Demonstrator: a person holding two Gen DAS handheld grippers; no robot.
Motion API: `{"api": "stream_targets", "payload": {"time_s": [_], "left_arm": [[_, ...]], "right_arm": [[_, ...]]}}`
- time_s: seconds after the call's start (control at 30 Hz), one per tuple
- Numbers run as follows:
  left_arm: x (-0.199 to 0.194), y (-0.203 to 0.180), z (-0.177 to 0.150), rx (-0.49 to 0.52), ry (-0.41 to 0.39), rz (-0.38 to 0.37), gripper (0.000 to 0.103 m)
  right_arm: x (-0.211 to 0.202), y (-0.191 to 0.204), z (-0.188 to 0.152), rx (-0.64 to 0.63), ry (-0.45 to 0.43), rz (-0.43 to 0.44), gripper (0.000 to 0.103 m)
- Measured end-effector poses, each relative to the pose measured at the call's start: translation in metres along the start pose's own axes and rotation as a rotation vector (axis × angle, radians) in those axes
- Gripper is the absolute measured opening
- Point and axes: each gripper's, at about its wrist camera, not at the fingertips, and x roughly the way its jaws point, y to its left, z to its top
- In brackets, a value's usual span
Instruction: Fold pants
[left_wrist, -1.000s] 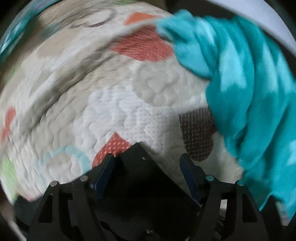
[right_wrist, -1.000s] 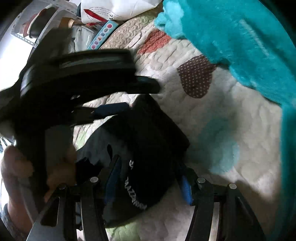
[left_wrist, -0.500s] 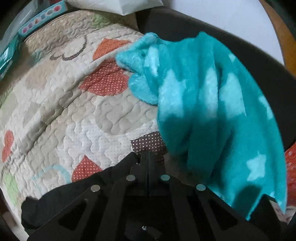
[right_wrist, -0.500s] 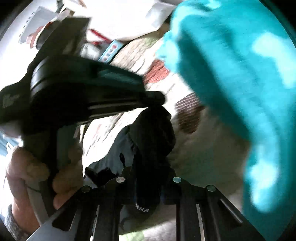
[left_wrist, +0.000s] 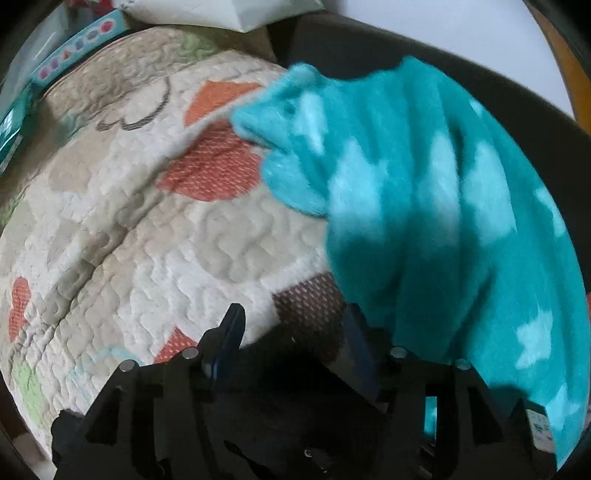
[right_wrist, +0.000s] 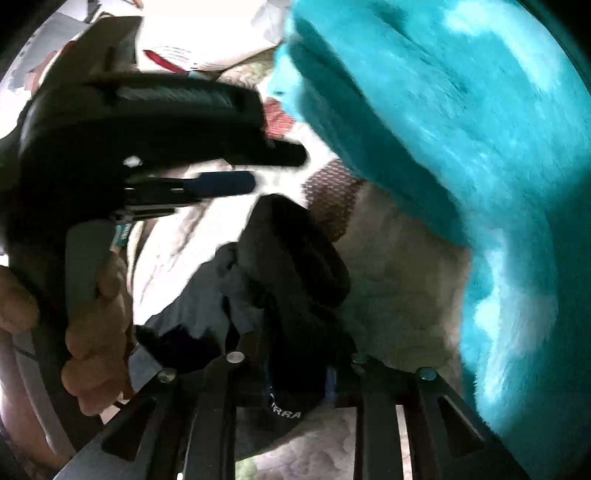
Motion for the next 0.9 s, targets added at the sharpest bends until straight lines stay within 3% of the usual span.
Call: {"api": "stream_targets", "payload": {"time_s": [0.07, 0.17, 0.27, 0.4, 0.43, 0.47, 0.5, 0.53, 0.57, 0.77, 0.9], "left_arm": [[0.003, 0.011, 0.000, -0.036, 0.008, -0.016, 0.055], [0.023, 0.017, 0.000, -0.049, 0.056, -0.014, 0.056], [0.044, 0.008, -0.004, -0.004, 0.127, -0.009, 0.057], [0.059, -0.017, -0.009, 0.131, 0.142, 0.124, 0.058], [0.057, -0.022, -0.009, 0.161, 0.135, 0.134, 0.046], [0.054, -0.025, -0.011, 0.175, 0.125, 0.128, 0.027], [0.051, -0.027, -0.011, 0.181, 0.116, 0.115, 0.022], [0.046, -0.027, -0.012, 0.182, 0.103, 0.108, 0.014], [0.038, -0.026, -0.013, 0.180, 0.086, 0.098, 0.014], [-0.034, -0.005, -0.022, 0.105, -0.040, 0.020, 0.014], [-0.092, 0.023, -0.039, 0.024, -0.143, -0.032, 0.014]], "right_arm": [[0.005, -0.009, 0.000, 0.047, 0.018, -0.012, 0.042], [0.007, -0.015, -0.001, 0.082, 0.024, -0.011, 0.047], [0.008, -0.008, -0.001, 0.040, 0.018, -0.029, 0.052], [0.009, -0.005, -0.004, -0.001, -0.001, -0.043, 0.053], [0.010, -0.003, -0.003, -0.014, -0.006, -0.044, 0.052], [0.011, -0.001, -0.003, -0.037, -0.007, -0.050, 0.047], [0.012, 0.002, -0.001, -0.055, -0.004, -0.056, 0.043], [0.012, 0.005, 0.000, -0.079, -0.005, -0.055, 0.030], [0.010, 0.007, 0.001, -0.097, -0.007, -0.044, 0.027], [-0.014, 0.031, 0.002, -0.177, -0.054, 0.045, 0.023], [-0.042, 0.075, -0.006, -0.313, -0.101, 0.130, 0.022]]}}
